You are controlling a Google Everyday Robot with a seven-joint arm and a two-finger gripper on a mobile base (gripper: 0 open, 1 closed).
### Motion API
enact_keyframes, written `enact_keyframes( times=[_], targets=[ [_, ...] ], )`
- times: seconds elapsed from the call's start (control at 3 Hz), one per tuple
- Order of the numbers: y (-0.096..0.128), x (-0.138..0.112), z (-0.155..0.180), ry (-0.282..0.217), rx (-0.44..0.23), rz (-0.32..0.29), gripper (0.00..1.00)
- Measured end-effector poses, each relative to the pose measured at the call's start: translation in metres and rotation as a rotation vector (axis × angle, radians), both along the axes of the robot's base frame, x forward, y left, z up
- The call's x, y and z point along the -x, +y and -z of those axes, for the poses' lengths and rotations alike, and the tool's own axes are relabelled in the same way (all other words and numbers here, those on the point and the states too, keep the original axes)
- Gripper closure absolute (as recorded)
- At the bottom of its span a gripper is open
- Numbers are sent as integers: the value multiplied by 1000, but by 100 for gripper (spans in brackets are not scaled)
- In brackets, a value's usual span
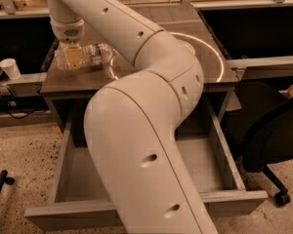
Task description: Pick water bottle from top drawer and place on counter
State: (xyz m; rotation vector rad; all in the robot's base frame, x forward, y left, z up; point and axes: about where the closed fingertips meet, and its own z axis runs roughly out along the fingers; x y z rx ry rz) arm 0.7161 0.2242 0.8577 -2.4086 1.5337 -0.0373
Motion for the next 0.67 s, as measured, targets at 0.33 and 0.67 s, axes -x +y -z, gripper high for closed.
enact_keyframes(
  times=[0.33,0.67],
  targets=[
    [0,0,0,0,0,0,0],
    [0,0,0,0,0,0,0]
  ],
)
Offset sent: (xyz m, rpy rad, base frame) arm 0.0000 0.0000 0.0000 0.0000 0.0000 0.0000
